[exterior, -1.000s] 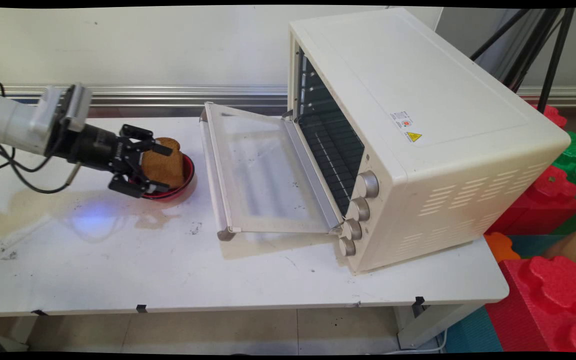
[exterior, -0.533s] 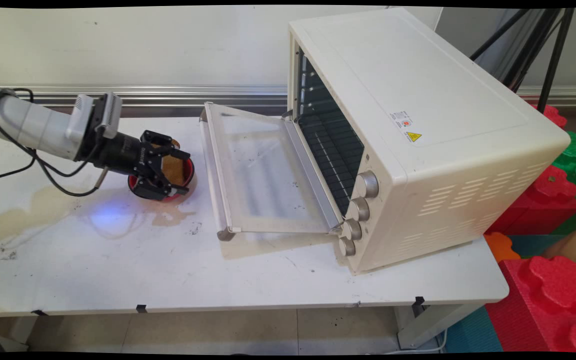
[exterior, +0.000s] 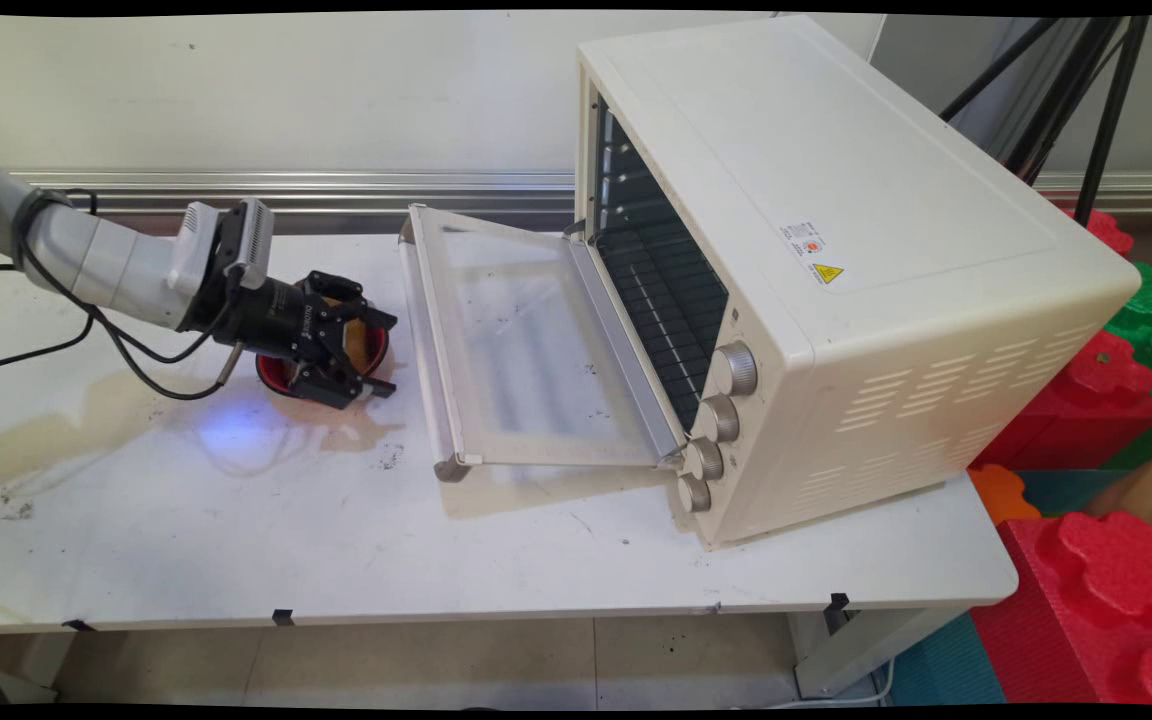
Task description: Close the oven
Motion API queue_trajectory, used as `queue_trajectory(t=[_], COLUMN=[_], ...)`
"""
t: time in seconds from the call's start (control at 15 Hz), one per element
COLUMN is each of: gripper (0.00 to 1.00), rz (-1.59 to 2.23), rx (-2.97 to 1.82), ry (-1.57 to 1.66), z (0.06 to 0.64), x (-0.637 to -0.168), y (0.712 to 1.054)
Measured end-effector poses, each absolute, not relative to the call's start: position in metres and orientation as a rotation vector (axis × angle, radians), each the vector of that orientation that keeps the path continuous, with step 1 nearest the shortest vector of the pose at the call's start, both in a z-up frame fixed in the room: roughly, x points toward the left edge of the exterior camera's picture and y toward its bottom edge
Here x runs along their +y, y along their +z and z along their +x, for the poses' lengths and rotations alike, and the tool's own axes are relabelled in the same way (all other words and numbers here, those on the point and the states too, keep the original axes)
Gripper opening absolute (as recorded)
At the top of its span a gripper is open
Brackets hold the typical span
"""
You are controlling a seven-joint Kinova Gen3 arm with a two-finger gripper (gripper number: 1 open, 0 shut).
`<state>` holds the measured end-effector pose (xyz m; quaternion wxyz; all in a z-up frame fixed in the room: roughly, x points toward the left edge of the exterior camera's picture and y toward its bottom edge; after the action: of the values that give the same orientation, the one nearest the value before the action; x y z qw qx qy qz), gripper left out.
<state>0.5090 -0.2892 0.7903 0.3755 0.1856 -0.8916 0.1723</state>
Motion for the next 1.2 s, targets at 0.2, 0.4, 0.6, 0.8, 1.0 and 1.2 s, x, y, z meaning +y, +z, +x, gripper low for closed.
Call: queue_trajectory(t=[0.2,0.4,0.6,0.8,1.0,1.2], gripper=[1.0,0.0,0.0,0.0,0.0,0.0], rz=[0.473,0.472,0.475,0.485,0.5,0.509], rx=[-2.283,-2.28,-2.271,-2.258,-2.246,-2.227], ry=[0.441,0.438,0.436,0.437,0.435,0.433], z=[0.505,0.501,0.498,0.494,0.491,0.487], x=[-0.291,-0.292,-0.294,-0.298,-0.301,-0.304], y=[0.788,0.787,0.786,0.786,0.785,0.786])
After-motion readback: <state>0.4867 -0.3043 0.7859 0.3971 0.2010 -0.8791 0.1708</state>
